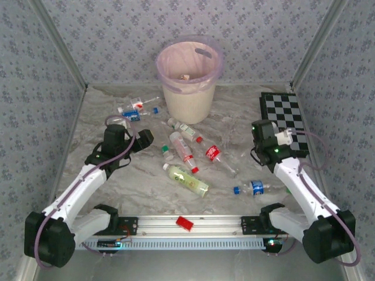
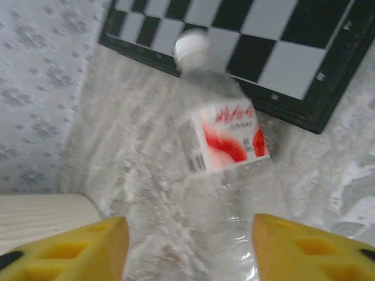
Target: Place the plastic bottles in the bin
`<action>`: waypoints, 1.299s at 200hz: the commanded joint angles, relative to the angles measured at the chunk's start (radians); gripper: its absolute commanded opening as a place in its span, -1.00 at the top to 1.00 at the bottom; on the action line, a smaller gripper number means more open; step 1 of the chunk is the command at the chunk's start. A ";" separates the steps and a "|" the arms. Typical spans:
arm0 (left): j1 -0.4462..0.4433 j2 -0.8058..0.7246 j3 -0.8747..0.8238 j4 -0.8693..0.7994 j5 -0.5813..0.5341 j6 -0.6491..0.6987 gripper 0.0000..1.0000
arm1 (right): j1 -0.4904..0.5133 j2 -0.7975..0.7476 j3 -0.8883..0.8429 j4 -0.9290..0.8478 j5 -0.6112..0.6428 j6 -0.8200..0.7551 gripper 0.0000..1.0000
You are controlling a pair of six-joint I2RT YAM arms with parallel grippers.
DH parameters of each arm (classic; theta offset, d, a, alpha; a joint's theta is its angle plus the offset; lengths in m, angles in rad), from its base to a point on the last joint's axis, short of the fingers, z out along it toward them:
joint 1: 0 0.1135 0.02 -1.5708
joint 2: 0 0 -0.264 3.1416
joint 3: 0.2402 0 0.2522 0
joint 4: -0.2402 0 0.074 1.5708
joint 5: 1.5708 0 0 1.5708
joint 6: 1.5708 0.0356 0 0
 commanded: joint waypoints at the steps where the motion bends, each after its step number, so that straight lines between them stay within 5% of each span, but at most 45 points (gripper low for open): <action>1: 0.009 -0.008 -0.007 0.033 0.001 -0.029 -0.94 | 0.008 0.009 0.037 -0.038 0.079 -0.072 0.06; 35: 0.008 -0.042 -0.013 0.003 -0.006 -0.026 -0.94 | -0.056 0.105 0.100 -0.062 -0.062 -0.180 -0.10; 85: 0.011 -0.049 -0.028 -0.014 -0.010 -0.013 -0.94 | -0.149 0.364 0.288 -0.083 -0.409 -0.529 -1.00; 142: 0.014 -0.064 -0.036 -0.043 -0.008 0.002 -0.94 | -0.081 0.680 0.480 -0.043 -0.629 -0.639 -1.00; 209: 0.025 -0.097 -0.052 -0.076 -0.023 0.001 -0.94 | -0.096 0.867 0.454 0.104 -0.663 -0.571 -0.91; 260: 0.025 -0.100 -0.060 -0.062 -0.017 -0.019 -0.94 | -0.103 0.787 0.450 0.033 -0.535 -0.630 -0.70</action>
